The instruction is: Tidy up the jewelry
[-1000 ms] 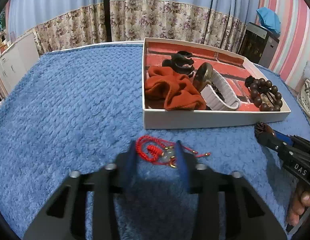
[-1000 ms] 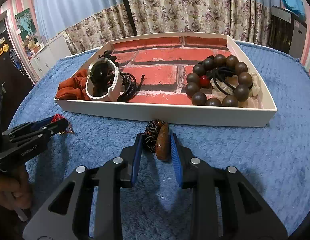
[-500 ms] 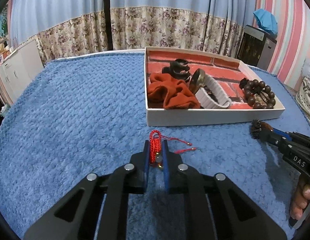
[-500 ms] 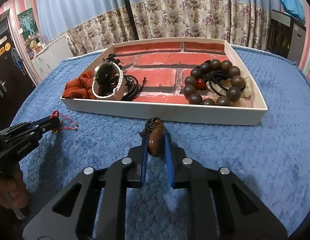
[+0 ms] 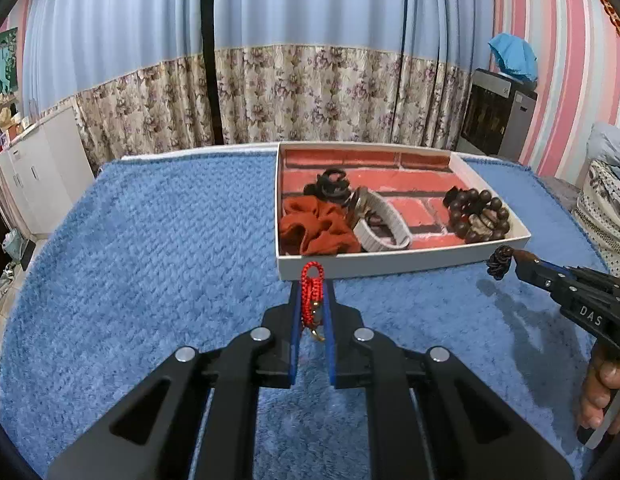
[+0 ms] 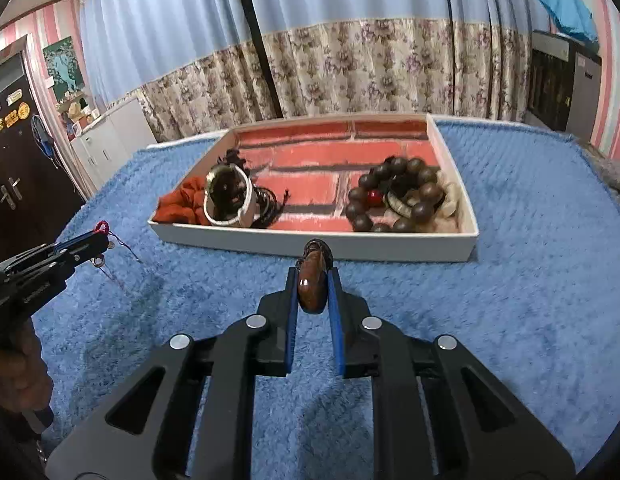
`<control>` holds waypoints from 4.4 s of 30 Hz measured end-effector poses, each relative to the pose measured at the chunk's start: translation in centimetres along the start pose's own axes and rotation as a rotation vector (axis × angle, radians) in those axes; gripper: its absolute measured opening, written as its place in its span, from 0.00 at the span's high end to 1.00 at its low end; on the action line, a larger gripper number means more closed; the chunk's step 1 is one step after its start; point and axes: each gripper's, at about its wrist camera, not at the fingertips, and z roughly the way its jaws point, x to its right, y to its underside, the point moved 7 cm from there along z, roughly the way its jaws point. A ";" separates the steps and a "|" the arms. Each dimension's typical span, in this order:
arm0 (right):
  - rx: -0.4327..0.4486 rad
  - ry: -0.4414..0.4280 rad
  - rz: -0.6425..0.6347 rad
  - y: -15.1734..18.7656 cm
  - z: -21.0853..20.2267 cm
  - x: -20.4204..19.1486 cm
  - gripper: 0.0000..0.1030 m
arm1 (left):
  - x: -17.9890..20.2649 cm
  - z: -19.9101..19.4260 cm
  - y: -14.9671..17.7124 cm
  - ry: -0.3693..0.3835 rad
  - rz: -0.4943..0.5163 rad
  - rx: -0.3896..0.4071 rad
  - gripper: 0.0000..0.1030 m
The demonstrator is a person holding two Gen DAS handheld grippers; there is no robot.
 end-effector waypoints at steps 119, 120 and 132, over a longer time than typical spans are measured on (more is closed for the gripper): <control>0.227 0.155 -0.037 5.5 -9.0 1.9 0.12 | -1.1 -6.9 4.2 -0.065 0.005 0.259 0.04; 0.231 0.154 -0.036 5.6 -9.1 1.8 0.12 | -0.9 -7.2 4.3 -0.063 0.012 0.272 0.04; 0.273 0.200 -0.075 6.9 -8.4 1.1 0.11 | 0.1 -7.3 5.8 -0.070 0.047 0.305 0.04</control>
